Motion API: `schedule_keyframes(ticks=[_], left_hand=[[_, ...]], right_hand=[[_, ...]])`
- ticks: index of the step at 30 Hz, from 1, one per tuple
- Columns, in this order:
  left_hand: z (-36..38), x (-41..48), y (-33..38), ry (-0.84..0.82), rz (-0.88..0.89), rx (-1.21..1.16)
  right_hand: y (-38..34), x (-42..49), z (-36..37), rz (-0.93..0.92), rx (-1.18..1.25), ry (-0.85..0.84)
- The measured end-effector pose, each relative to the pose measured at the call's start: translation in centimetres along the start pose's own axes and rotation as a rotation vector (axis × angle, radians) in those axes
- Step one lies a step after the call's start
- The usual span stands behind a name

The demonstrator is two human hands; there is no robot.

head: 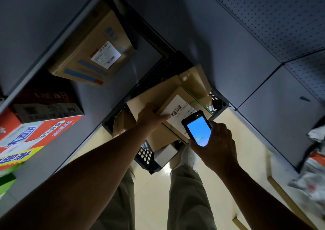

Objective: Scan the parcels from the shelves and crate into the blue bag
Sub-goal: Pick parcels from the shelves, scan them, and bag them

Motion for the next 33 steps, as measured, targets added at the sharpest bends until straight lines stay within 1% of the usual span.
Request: schedule_keyframes(ticks=[2, 7, 12, 15, 19, 21, 25, 29, 33], left_hand=[[-0.5, -0.7, -0.8, -0.030, -0.023, -0.062], [-3.4, -4.3, -1.2, -0.020, -0.079, -0.255], [-8.4, -11.1, 0.5, 0.015, -0.058, -0.349], [-11.5, -17.1, 2.6, 0.021, -0.064, -0.502], [-17.1, -27.7, 6.4, 0.192, -0.043, -0.742], [-19.6, -32.2, 7.5, 0.243, -0.004, -0.828], [-24.1, -40.4, 6.8, 0.394, 0.040, -0.945], [-27.3, -48.6, 4.7, 0.501, 0.097, -1.099], [-28.5, -56.3, 1.2, 0.512, 0.221, -1.357]], right_hand=[[-0.6, -0.1, -0.4, -0.006, 0.013, -0.005], [-3.1, -0.3, -3.4, -0.019, 0.032, -0.016], [-7.8, -2.0, -10.1, -0.078, 0.083, -0.012], [-10.9, -3.3, -15.7, -0.107, 0.144, -0.021], [-16.2, -6.2, -23.5, -0.174, 0.345, -0.055], [-18.9, -7.9, -26.7, -0.207, 0.396, -0.075], [-24.9, -13.0, -33.6, -0.396, 0.355, -0.062], [-30.3, -19.1, -40.2, -0.592, 0.317, -0.048], [-34.5, -25.5, -44.1, -0.749, 0.324, 0.014]])
Point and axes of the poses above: each hand's wrist, its own x-axis towards the middle knuckle, its own z-axis out of the palm, y = z × x, the point moved 7 cm from there along x, towards the middle knuckle, and after that the axes turned 1 degree about z, right-handed, at the moved point
